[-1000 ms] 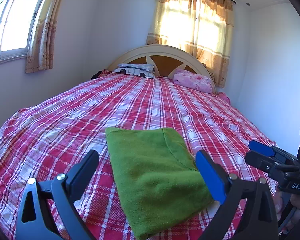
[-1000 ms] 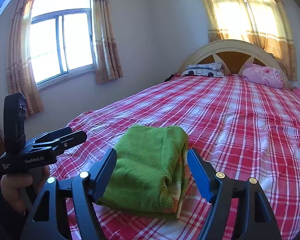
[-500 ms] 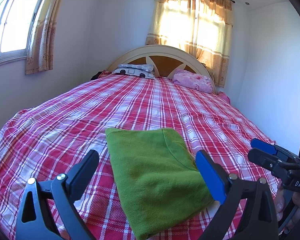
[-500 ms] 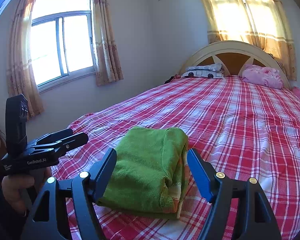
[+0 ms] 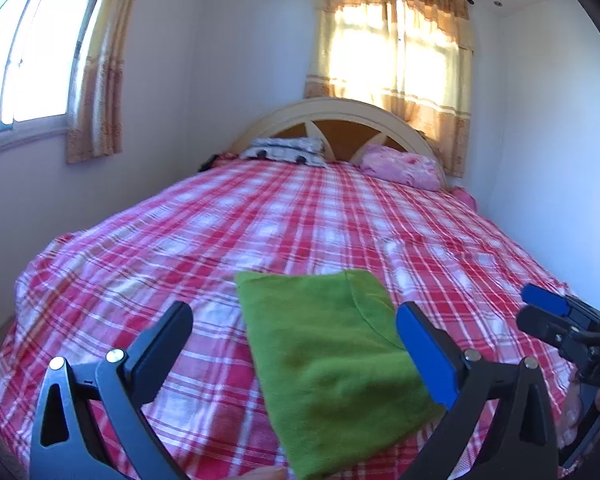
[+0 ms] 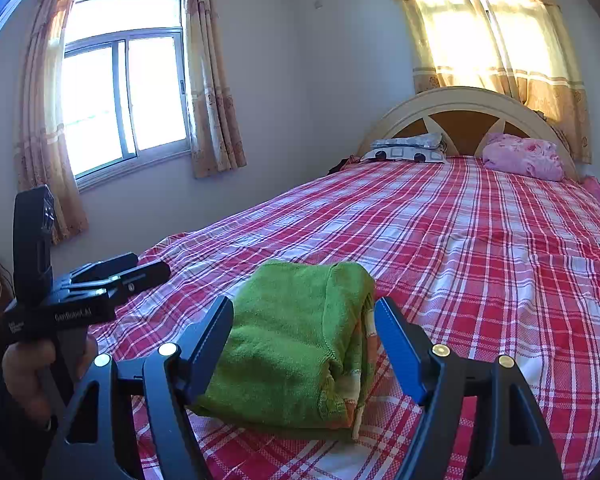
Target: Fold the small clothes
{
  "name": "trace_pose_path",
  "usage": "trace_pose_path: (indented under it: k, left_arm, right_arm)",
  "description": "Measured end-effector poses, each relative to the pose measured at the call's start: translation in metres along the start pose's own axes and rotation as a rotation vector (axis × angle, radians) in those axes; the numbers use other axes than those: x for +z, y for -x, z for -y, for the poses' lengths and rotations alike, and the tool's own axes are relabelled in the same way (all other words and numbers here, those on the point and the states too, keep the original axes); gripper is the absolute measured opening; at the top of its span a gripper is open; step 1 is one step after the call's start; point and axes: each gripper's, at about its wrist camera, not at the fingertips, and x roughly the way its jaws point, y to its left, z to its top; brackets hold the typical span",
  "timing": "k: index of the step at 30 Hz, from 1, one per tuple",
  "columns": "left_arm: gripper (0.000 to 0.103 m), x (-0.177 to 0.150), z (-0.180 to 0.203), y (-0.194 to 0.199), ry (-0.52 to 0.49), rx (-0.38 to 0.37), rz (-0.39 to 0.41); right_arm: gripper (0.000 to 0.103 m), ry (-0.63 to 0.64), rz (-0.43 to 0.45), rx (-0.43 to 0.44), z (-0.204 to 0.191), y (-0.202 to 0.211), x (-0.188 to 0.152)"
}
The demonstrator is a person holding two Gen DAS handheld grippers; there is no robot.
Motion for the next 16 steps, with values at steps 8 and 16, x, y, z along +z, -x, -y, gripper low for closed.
trace_pose_path:
  k: [8, 16]
  left_arm:
    - [0.103, 0.002, -0.012, -0.002, 0.012, 0.047, 0.008]
    - [0.103, -0.003, -0.005, -0.004, -0.022, 0.025, 0.020]
  right_arm:
    - [0.074, 0.028, 0.022, 0.018, -0.010, 0.003, 0.002]
    - [0.074, 0.030, 0.001, 0.016, -0.009, -0.002, -0.001]
